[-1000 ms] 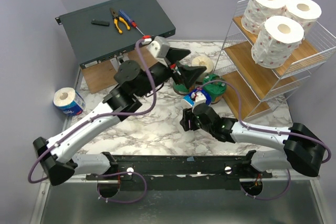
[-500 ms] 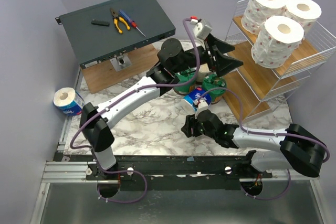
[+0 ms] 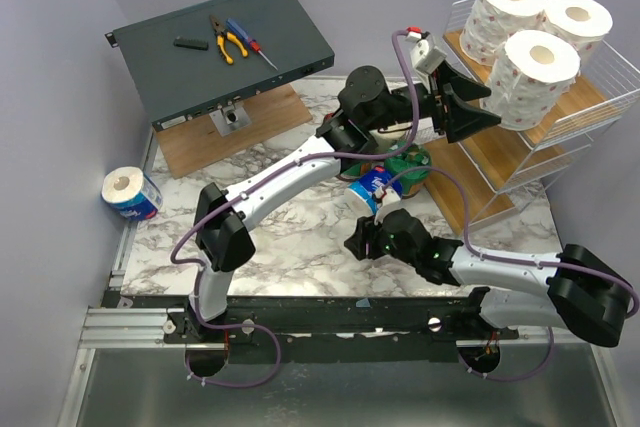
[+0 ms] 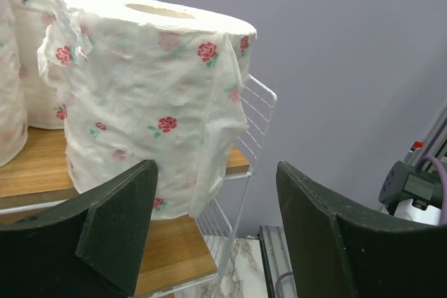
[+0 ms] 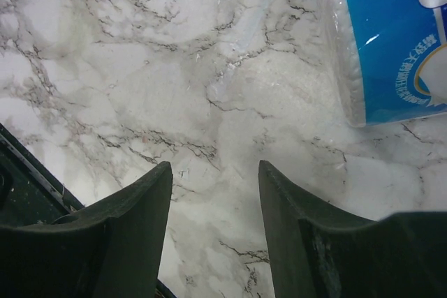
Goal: Place and organize the paper towels onto the shelf
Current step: Adjust the paper towel on the shelf.
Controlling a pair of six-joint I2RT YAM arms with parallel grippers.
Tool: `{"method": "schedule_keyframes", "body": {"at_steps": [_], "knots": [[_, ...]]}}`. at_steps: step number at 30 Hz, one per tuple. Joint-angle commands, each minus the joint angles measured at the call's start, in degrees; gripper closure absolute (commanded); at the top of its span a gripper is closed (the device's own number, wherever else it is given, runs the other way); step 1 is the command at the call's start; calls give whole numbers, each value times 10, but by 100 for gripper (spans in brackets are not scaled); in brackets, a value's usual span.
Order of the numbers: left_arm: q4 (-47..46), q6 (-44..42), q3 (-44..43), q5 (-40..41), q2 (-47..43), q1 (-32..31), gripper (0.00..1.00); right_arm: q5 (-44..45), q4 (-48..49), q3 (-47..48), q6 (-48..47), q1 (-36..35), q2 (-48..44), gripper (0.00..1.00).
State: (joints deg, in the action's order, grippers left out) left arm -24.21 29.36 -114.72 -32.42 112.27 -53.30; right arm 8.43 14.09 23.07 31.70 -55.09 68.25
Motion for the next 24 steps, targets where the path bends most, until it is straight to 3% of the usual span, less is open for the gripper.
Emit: {"method": "schedule_keyframes", "body": {"at_steps": [1,9,24], "knots": [[10,-30,-51,-12,23,-17,31,1,1,-11,9,-5,-17,45],[52,-29,-126,24,78,-20,33,14,-41,-6,12,-5,-52,46],[30,-1,-150,31,112,-24,33,19,-47,-12,10,-5,-54,46]]}}
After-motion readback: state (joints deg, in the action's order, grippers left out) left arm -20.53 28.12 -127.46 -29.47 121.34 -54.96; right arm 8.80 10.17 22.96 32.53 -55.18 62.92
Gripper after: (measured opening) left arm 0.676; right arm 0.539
